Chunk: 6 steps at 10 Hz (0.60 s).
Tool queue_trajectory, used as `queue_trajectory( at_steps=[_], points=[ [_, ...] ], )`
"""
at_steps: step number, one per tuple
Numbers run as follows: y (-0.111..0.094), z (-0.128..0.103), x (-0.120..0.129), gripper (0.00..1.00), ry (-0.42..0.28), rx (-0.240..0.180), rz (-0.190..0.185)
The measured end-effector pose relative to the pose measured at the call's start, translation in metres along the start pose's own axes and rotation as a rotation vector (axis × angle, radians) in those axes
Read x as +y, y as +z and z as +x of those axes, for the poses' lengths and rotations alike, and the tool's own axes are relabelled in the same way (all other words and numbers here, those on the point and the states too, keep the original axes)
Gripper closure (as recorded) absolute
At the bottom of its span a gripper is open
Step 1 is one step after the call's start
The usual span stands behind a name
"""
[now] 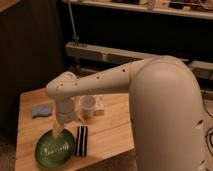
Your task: Place the eraser on the white sponge
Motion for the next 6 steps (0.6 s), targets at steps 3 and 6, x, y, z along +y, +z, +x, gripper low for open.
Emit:
queue_trajectory(
  at_steps=[3, 6],
  points=[
    [0.0000, 0.0000, 0.0000, 0.20, 0.000, 0.000, 0.000],
    [-0.0042, 0.0017, -0.0079, 0.20, 0.042, -0.033, -0.003]
  ],
)
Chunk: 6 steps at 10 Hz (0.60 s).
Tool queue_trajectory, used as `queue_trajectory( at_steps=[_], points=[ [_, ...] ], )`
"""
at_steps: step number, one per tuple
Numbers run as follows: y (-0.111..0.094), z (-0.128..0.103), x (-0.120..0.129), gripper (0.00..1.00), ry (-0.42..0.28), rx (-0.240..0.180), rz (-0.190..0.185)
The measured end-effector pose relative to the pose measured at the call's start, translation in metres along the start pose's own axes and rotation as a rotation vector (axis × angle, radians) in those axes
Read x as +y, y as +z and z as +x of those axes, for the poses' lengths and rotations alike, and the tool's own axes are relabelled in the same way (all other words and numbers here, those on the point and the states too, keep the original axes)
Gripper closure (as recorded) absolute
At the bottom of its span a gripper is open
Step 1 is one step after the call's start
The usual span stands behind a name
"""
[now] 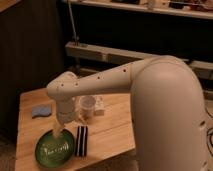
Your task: Place the eraser on the white sponge
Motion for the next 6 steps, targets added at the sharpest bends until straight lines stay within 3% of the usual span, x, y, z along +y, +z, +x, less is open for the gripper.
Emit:
queue_trajectory(
  at_steps=[4, 6],
  points=[
    [-0.017, 0.004, -0.063, 0.20, 0.151, -0.103, -0.014],
    [-0.015, 0.007, -0.082, 0.20, 0.202, -0.120, 0.000]
  ],
)
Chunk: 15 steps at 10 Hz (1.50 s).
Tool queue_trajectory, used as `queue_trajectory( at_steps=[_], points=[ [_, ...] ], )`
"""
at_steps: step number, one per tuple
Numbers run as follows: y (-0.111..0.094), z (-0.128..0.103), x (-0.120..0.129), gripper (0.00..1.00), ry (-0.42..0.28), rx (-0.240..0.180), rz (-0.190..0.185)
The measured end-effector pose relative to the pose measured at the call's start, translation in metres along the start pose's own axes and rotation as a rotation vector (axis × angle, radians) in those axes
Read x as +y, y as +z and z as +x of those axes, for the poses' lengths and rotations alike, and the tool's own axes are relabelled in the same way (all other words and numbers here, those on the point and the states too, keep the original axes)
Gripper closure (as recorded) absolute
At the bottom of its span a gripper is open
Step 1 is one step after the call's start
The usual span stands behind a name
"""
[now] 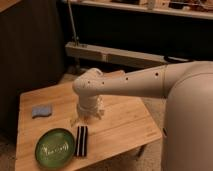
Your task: Place the eraser on the white sponge
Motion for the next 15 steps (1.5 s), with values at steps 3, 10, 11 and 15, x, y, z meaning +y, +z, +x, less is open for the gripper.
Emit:
queue_trajectory(
  at_steps=[3, 10, 11, 15],
  points=[
    [0.038, -0.006, 0.012, 0.20, 0.020, -0.020, 0.053],
    [0.058, -0.024, 0.009, 0.20, 0.104, -0.042, 0.103],
    [0.060, -0.025, 0.007, 0.20, 0.116, -0.038, 0.103],
    [0.087, -0.026, -0.005, 0.20, 0.154, -0.027, 0.079]
  ],
)
